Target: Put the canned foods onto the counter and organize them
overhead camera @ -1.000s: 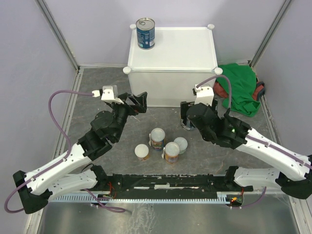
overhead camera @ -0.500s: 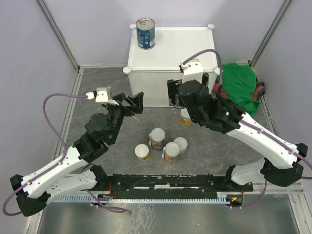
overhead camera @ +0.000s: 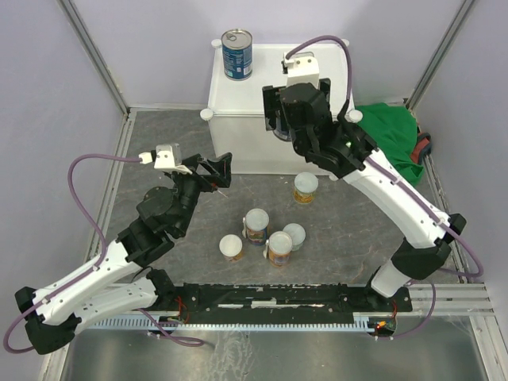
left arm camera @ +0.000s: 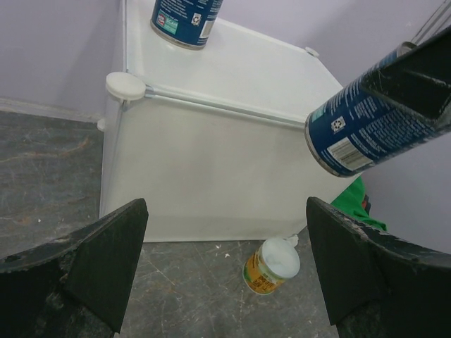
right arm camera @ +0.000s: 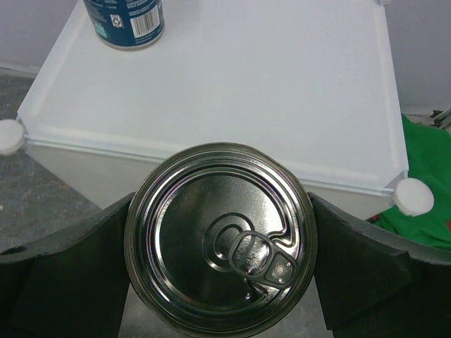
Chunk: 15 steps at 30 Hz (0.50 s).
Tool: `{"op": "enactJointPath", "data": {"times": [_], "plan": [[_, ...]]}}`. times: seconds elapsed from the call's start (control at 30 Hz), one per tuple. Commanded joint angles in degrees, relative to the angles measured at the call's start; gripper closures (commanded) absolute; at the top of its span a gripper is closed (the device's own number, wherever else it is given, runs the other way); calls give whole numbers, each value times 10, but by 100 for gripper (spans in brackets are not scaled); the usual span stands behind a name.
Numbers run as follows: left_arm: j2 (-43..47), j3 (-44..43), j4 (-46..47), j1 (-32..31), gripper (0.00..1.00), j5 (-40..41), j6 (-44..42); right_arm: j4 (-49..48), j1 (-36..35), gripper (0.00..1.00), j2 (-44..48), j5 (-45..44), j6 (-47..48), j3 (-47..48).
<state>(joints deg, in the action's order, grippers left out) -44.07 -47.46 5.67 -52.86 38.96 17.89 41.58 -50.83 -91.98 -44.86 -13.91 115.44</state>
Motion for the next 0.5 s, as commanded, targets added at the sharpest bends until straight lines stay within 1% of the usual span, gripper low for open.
{"op": "enactJointPath", "data": {"times": [0.0, 0.47], "plan": [[6, 1, 12, -2, 1, 13, -11, -102, 25, 99, 1, 10, 16, 76], [-19, -5, 21, -1, 1, -5, -14, -52, 120, 99, -143, 86, -6, 261]]}}
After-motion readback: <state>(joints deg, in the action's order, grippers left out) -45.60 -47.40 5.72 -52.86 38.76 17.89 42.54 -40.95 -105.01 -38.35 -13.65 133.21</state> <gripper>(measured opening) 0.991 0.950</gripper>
